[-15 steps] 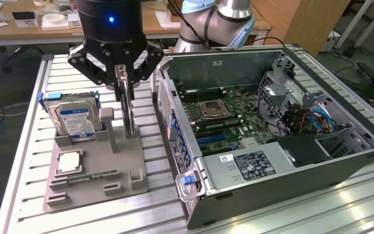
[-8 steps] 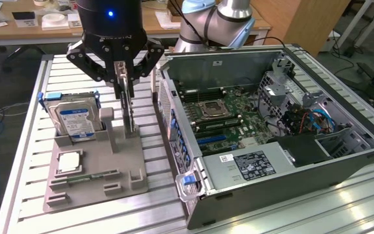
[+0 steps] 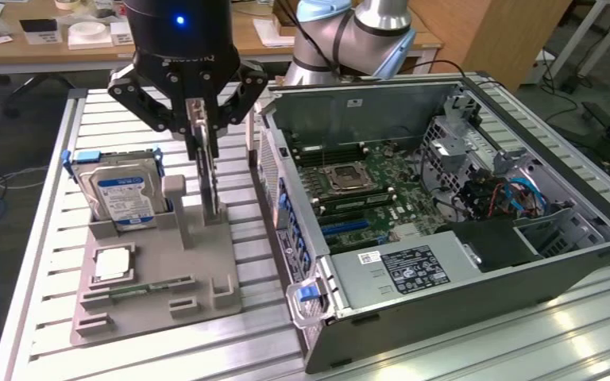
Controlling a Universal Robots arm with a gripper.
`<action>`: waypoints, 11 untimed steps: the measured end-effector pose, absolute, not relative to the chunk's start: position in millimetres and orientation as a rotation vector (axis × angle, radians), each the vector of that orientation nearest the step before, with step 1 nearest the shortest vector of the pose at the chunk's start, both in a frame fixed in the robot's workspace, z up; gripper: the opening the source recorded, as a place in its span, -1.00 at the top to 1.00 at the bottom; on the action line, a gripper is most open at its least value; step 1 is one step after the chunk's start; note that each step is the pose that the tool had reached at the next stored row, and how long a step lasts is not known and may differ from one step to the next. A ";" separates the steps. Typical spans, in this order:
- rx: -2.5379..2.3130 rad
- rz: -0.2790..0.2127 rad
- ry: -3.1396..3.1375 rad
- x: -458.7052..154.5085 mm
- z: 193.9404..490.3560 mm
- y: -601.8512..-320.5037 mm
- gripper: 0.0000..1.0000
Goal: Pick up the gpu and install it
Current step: 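Pick up the gpu and move the gpu toward the slot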
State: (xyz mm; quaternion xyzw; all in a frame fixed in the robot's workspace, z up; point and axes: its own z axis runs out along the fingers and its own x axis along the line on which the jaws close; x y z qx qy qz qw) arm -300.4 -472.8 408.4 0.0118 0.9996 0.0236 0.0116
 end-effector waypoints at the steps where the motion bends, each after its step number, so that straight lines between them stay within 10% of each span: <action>1: 0.037 0.074 3.117 -300.4 410.0 -472.8 0.47; 11: 0.037 0.074 3.117 -297.2 410.7 -472.8 0.47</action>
